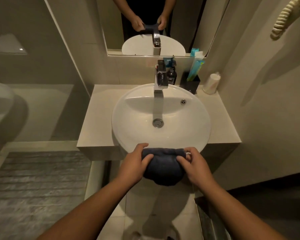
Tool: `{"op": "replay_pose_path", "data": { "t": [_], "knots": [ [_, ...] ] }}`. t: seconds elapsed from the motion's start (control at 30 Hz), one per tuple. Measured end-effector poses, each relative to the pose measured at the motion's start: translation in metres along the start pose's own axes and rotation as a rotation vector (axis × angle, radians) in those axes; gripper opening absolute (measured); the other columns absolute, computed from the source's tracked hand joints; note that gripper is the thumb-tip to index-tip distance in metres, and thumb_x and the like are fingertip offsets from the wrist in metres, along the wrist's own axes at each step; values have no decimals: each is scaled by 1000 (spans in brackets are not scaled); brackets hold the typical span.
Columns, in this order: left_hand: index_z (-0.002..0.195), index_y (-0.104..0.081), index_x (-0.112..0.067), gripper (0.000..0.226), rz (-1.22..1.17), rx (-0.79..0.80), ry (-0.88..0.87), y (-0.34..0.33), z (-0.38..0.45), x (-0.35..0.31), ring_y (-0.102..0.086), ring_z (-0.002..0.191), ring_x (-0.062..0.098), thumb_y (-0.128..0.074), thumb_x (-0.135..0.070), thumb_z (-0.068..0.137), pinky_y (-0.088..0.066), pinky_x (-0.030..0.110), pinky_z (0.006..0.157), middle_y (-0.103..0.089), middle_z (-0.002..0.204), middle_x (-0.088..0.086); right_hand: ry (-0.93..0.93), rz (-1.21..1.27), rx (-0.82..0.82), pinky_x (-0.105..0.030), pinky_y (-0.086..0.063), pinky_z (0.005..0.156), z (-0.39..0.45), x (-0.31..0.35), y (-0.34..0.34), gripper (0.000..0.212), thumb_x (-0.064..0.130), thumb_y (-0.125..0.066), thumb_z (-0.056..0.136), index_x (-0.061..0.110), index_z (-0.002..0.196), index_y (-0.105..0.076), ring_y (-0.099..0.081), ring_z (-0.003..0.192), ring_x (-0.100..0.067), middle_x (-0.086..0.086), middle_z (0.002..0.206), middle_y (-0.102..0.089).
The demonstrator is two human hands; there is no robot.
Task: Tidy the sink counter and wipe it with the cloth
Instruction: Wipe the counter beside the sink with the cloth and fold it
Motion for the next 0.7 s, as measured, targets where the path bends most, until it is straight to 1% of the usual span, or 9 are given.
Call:
{"op": "replay_pose_path", "data": {
  "t": [0.07,0.13,0.33,0.4,0.47,0.53,0.6,0.67,0.7],
  "knots": [
    [137,-37,-29,47,186,16,10,-12,23,0,-58,114,28,-48,-42,94,-48,37,92,-60,129,8,-16,-120,-5,-26,-53,74,27,-5,-5,31,33,-61,92,28,120,-48,-59,92,-13,8,97,-59],
    [139,-33,-28,49,344,16,0,-23,39,1,-60,112,30,-44,-45,94,-48,41,92,-61,128,8,0,-266,-28,-34,-55,78,44,-7,-9,41,37,-59,92,26,128,-44,-59,88,-17,2,96,-60],
    [138,-38,-21,54,516,-18,-36,-28,59,4,-63,106,29,-50,-46,93,-48,41,91,-64,123,8,41,-527,-55,-39,-54,77,66,-4,-10,47,44,-56,93,28,134,-39,-65,96,-27,-7,111,-68],
    [139,-38,-22,57,592,-55,-23,-25,59,1,-58,114,27,-53,-48,91,-45,40,96,-58,130,8,56,-594,-51,-41,-54,86,65,-4,-8,48,45,-56,92,26,135,-43,-62,105,-26,-8,119,-65],
    [142,-34,-25,59,647,-65,-89,-27,48,-2,-48,126,24,-49,-51,91,-38,40,104,-46,143,5,171,-638,-79,-43,-45,101,56,-2,-6,49,48,-55,91,25,134,-48,-53,122,-26,-7,136,-57],
    [143,-32,-27,62,671,-25,-291,-31,28,-3,-41,133,23,-40,-58,90,-32,43,110,-39,150,3,391,-715,20,-43,-31,112,43,-1,-8,55,57,-48,91,28,137,-45,-40,136,-24,-3,150,-44],
    [142,-31,-27,68,746,96,-428,-36,12,3,-36,137,23,-36,-64,86,-25,47,113,-39,150,2,550,-845,208,-44,-19,117,29,-9,-12,62,65,-40,88,31,141,-38,-31,142,-21,0,154,-38],
    [141,-31,-26,64,813,185,-424,-39,9,11,-37,136,22,-44,-59,87,-20,47,115,-43,147,1,573,-952,321,-47,-13,119,24,-19,-17,60,60,-44,89,32,142,-34,-31,142,-20,1,153,-39],
    [139,-33,-26,59,818,196,-399,-40,11,12,-39,134,21,-48,-53,89,-20,45,115,-45,145,0,553,-962,324,-46,-13,119,25,-19,-19,57,54,-49,91,32,141,-35,-35,140,-20,1,151,-42]
  ]
}}
Point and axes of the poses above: each hand's wrist, its own z-axis towards the middle knuckle, its own y-axis out of the back of the hand, x = y × z, the point moved 4 cm from there along z, towards the middle knuckle
